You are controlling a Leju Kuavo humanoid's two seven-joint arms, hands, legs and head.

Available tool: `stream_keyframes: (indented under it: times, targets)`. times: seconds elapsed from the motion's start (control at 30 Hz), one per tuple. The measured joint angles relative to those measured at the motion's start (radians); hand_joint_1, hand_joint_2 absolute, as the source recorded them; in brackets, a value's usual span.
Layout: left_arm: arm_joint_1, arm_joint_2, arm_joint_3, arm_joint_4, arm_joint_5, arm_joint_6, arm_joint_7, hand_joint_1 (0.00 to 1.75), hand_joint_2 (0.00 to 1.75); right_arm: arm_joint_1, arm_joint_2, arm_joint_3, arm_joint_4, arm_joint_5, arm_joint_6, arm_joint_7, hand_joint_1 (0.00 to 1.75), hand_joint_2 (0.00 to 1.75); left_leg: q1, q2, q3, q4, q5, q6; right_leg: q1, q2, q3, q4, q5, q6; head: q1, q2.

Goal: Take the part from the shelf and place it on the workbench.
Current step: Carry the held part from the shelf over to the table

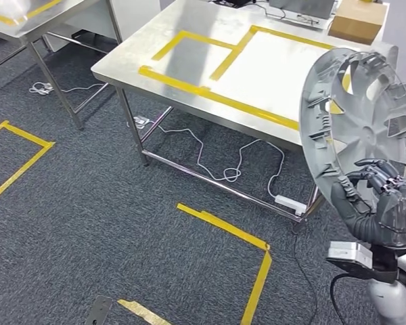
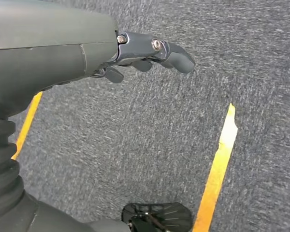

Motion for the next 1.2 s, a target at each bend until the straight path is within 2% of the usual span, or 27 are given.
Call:
stream_keyframes:
  times: [0.07, 0.13, 0.2, 0.27, 0.3, 0.33, 0.37, 0.4, 0.43, 0.47, 0.5, 0.6, 0.63, 0.67, 0.7, 0.77, 0.8, 0.83, 0.87, 0.9, 0.97, 1.0, 1.03, 1.13, 1.2]
  targets:
    - [0.0, 0.0, 0.0, 0.0, -0.001, 0.0, 0.0, 0.0, 1.75, 0.004, 0.0, 0.0, 0.0, 0.001, -0.002, 0.0, 1.75, 1.75, -0.002, 0.001, -0.001, 0.003, -0.003, -0.006, 0.0, 0.004, 0.003, -0.003, -0.006, -0.013, -0.002, 0.0]
    - [-0.001, 0.001, 0.0, 0.0, -0.001, 0.0, 0.0, 0.0, 1.75, 0.006, 0.0, 0.0, -0.001, 0.002, -0.003, 0.0, 1.75, 1.75, 0.0, 0.002, -0.006, 0.024, -0.021, -0.015, -0.002, 0.005, 0.007, -0.005, -0.008, -0.025, -0.004, 0.0]
    - [-0.002, 0.001, 0.0, 0.0, -0.001, 0.0, 0.001, 0.0, 1.75, 0.006, 0.0, 0.0, -0.001, 0.002, -0.003, 0.0, 1.75, 1.75, 0.003, 0.001, -0.046, 0.115, -0.07, -0.025, -0.004, 0.005, 0.011, -0.006, -0.01, -0.034, -0.008, 0.0]
    - [-0.001, 0.0, 0.0, 0.0, -0.001, 0.0, 0.001, 0.0, 1.75, 0.006, 0.0, 0.0, -0.001, 0.002, -0.003, 0.0, 1.75, 1.75, 0.004, 0.002, -0.112, 0.245, -0.12, -0.029, -0.003, 0.006, 0.013, -0.006, -0.013, -0.039, -0.009, 0.0]
    - [0.0, 0.0, 0.0, 0.0, -0.001, 0.0, 0.001, 0.0, 1.75, 0.006, 0.0, 0.0, -0.001, 0.003, -0.003, 0.0, 1.75, 1.75, 0.004, 0.002, -0.134, 0.283, -0.124, -0.028, -0.002, 0.007, 0.015, -0.005, -0.014, -0.04, -0.01, 0.0]
    - [0.0, 0.0, 0.0, 0.0, -0.001, 0.0, 0.001, 0.0, 1.75, 0.006, 0.0, 0.0, -0.001, 0.003, -0.003, 0.0, 1.75, 1.75, 0.004, 0.001, -0.139, 0.283, -0.108, -0.026, -0.002, 0.008, 0.017, -0.005, -0.015, -0.041, -0.009, 0.0]
    - [0.0, 0.0, 0.0, 0.0, -0.001, 0.0, 0.001, 0.0, 1.75, 0.006, 0.0, 0.0, -0.001, 0.003, -0.003, 0.0, 1.75, 1.75, 0.004, 0.001, -0.126, 0.245, -0.073, -0.022, -0.001, 0.01, 0.021, -0.005, -0.017, -0.041, -0.009, 0.0]
    - [0.0, 0.001, 0.0, 0.0, -0.002, 0.0, 0.001, 0.0, 1.75, 0.006, 0.0, 0.0, -0.001, 0.003, -0.003, 0.0, 1.75, 1.75, 0.003, 0.001, -0.101, 0.18, -0.03, -0.016, -0.001, 0.011, 0.025, -0.006, -0.019, -0.039, -0.009, 0.0]
    - [0.0, 0.002, 0.0, 0.0, -0.002, 0.0, 0.001, 0.0, 1.75, 0.005, 0.0, 0.0, -0.001, 0.003, -0.002, 0.0, 1.75, 1.75, 0.001, 0.0, -0.074, 0.116, 0.002, -0.009, 0.001, 0.013, 0.028, -0.006, -0.021, -0.037, -0.009, 0.0]
    - [-0.001, 0.003, 0.0, 0.0, -0.002, 0.0, 0.001, 0.0, 1.75, 0.005, 0.0, 0.0, -0.001, 0.003, -0.001, 0.0, 1.75, 1.75, -0.001, -0.001, -0.051, 0.062, 0.021, -0.004, 0.002, 0.014, 0.029, -0.005, -0.022, -0.034, -0.009, 0.0]
    - [-0.001, 0.004, 0.0, 0.0, -0.004, 0.0, 0.0, 0.0, 1.75, 0.004, 0.0, 0.0, -0.001, 0.004, 0.001, 0.001, 1.75, 1.75, -0.004, -0.001, -0.039, 0.03, 0.026, 0.0, 0.002, 0.015, 0.027, -0.006, -0.023, -0.03, -0.009, 0.0]
    - [-0.003, 0.004, 0.0, 0.0, -0.009, -0.001, 0.0, 0.0, 1.75, -0.008, -0.003, 0.002, 0.003, 0.008, 0.019, 0.005, 1.75, 1.75, -0.003, -0.001, -0.033, 0.005, 0.023, 0.006, 0.001, 0.015, 0.022, -0.009, -0.021, -0.013, -0.009, 0.0]
    - [-0.004, 0.003, 0.0, 0.0, -0.011, -0.002, 0.0, 0.0, 1.75, -0.016, -0.005, 0.003, 0.005, 0.01, 0.025, 0.009, 1.75, 1.75, -0.001, 0.0, -0.03, -0.002, 0.026, 0.01, 0.001, 0.014, 0.017, -0.001, -0.029, -0.008, -0.008, 0.0]
    - [-0.005, 0.003, 0.0, 0.0, -0.013, -0.003, 0.001, 0.0, 1.75, -0.025, -0.007, 0.005, 0.009, 0.012, 0.032, 0.012, 1.75, 1.75, 0.002, 0.0, -0.026, -0.008, 0.029, 0.015, 0.001, 0.013, 0.003, 0.026, -0.046, -0.004, -0.006, 0.0]
    - [-0.006, 0.003, 0.0, 0.0, -0.016, -0.005, 0.001, 0.0, 1.75, -0.036, -0.01, 0.007, 0.015, 0.014, 0.04, 0.016, 1.75, 1.75, 0.003, 0.001, -0.024, -0.012, 0.03, 0.018, -0.001, 0.012, -0.022, 0.075, -0.071, -0.001, -0.005, 0.0]
    - [-0.008, 0.001, -0.001, 0.0, -0.02, -0.01, 0.001, 0.0, 1.75, -0.06, -0.015, 0.013, 0.033, 0.021, 0.06, 0.022, 1.75, 1.75, 0.002, 0.001, -0.024, -0.011, 0.029, 0.022, -0.001, 0.011, -0.086, 0.204, -0.124, 0.004, -0.004, 0.0]
    - [-0.009, 0.001, -0.002, 0.0, -0.021, -0.012, 0.001, 0.0, 1.75, -0.072, -0.018, 0.017, 0.043, 0.025, 0.068, 0.026, 1.75, 1.75, 0.001, 0.001, -0.023, -0.011, 0.029, 0.023, -0.001, 0.011, -0.111, 0.25, -0.134, 0.006, -0.004, 0.0]
    - [-0.009, 0.0, -0.002, 0.0, -0.022, -0.014, 0.001, 0.0, 1.75, -0.083, -0.021, 0.021, 0.052, 0.027, 0.073, 0.03, 1.75, 1.75, 0.002, 0.001, -0.021, -0.011, 0.027, 0.023, -0.002, 0.01, -0.118, 0.259, -0.124, 0.008, -0.004, 0.0]
    - [-0.009, 0.0, -0.002, 0.0, -0.022, -0.015, 0.001, 0.0, 1.75, -0.093, -0.024, 0.023, 0.059, 0.029, 0.076, 0.033, 1.75, 1.75, 0.002, 0.001, -0.019, -0.01, 0.026, 0.022, -0.002, 0.009, -0.106, 0.23, -0.096, 0.008, -0.003, 0.0]
    - [-0.009, 0.0, -0.002, 0.0, -0.023, -0.016, 0.001, 0.0, 1.75, -0.102, -0.026, 0.026, 0.065, 0.03, 0.077, 0.034, 1.75, 1.75, 0.002, 0.0, -0.016, -0.01, 0.023, 0.02, -0.003, 0.007, -0.077, 0.166, -0.056, 0.008, -0.003, 0.0]
    - [-0.009, 0.0, -0.003, 0.0, -0.026, -0.016, 0.001, 0.0, 1.75, -0.119, -0.03, 0.031, 0.075, 0.034, 0.082, 0.035, 1.75, 1.75, 0.0, -0.001, -0.014, -0.006, 0.017, 0.011, -0.002, 0.003, -0.014, 0.04, -0.009, 0.004, -0.003, 0.0]
    - [-0.01, 0.0, -0.003, 0.0, -0.028, -0.016, 0.002, 0.0, 1.75, -0.127, -0.032, 0.033, 0.082, 0.039, 0.089, 0.039, 1.75, 1.75, -0.003, -0.002, -0.015, -0.003, 0.015, 0.007, -0.001, 0.002, 0.005, 0.003, -0.003, 0.0, -0.004, 0.0]
    - [-0.01, 0.0, -0.003, 0.0, -0.03, -0.017, 0.002, 0.0, 1.75, -0.137, -0.036, 0.037, 0.09, 0.045, 0.098, 0.044, 1.75, 1.75, -0.005, -0.001, -0.018, -0.002, 0.014, 0.002, 0.0, 0.004, 0.011, -0.007, -0.009, -0.005, -0.005, 0.0]
    - [-0.015, 0.001, -0.004, 0.0, -0.036, -0.017, 0.007, 0.0, 1.75, -0.181, -0.052, 0.047, 0.123, 0.062, 0.133, 0.062, 1.75, 1.75, -0.005, 0.0, -0.02, 0.005, 0.006, -0.011, -0.003, 0.008, 0.015, -0.012, -0.011, -0.021, -0.006, 0.0]
    - [-0.02, 0.002, -0.006, 0.0, -0.039, -0.017, 0.012, 0.0, 1.75, -0.214, -0.062, 0.053, 0.149, 0.072, 0.152, 0.07, 1.75, 1.75, -0.003, 0.0, -0.049, 0.075, -0.03, -0.022, -0.007, 0.007, 0.024, -0.014, -0.015, -0.031, -0.01, 0.0]
